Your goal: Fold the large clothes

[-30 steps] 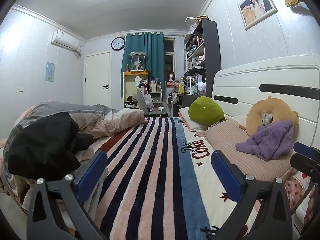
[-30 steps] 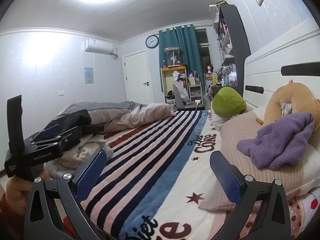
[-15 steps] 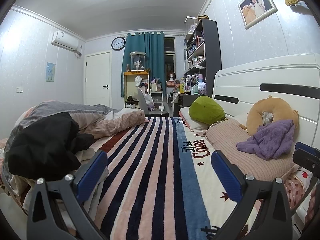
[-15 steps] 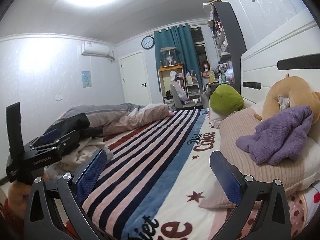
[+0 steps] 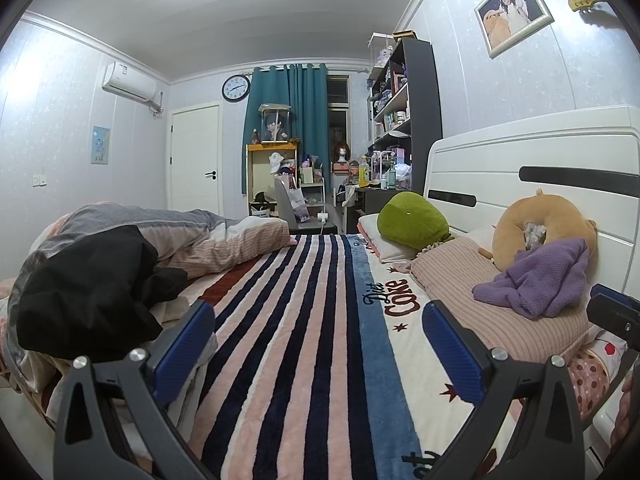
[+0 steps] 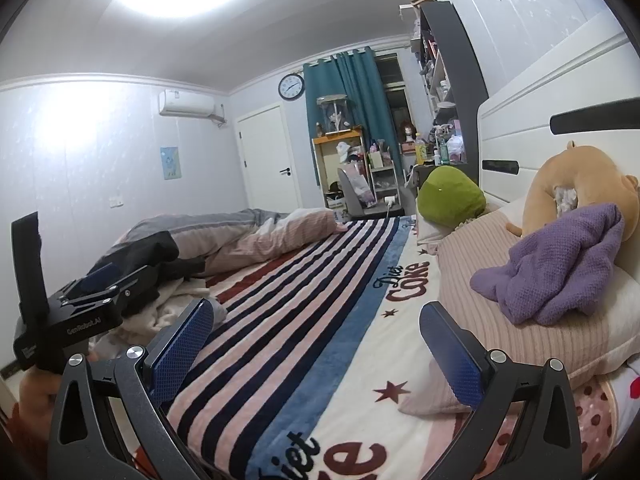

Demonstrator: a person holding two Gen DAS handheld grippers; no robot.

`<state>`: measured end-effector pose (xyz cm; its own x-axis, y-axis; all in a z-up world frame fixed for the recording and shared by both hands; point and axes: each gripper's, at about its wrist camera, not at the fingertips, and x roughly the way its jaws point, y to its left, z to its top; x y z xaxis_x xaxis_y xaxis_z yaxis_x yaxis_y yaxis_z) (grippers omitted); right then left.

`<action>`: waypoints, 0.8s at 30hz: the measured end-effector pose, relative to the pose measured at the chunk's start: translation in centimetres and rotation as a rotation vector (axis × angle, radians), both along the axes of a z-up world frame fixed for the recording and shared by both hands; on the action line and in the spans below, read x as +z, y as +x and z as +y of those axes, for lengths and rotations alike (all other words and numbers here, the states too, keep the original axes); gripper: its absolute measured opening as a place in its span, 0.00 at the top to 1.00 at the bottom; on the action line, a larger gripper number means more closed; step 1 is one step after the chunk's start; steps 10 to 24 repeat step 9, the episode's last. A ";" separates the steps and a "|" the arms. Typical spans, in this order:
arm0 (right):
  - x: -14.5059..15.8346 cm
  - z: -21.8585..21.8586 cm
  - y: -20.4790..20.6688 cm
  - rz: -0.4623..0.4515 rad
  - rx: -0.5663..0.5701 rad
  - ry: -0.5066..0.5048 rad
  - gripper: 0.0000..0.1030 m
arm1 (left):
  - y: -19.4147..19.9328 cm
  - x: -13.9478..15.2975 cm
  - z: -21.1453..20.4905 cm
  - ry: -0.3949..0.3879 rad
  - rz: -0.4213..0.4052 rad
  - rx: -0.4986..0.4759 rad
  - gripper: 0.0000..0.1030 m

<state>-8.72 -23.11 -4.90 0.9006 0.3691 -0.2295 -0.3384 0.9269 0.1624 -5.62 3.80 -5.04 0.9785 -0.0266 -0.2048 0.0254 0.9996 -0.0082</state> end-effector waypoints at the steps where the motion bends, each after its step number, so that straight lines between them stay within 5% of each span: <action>1: 0.0 0.0 0.0 0.000 0.000 0.000 0.00 | 0.0 0.0 0.0 -0.001 0.000 0.000 0.01; 24: 0.0 -0.1 0.1 0.001 0.000 0.002 0.00 | -0.1 -0.1 0.2 0.003 -0.001 -0.004 0.01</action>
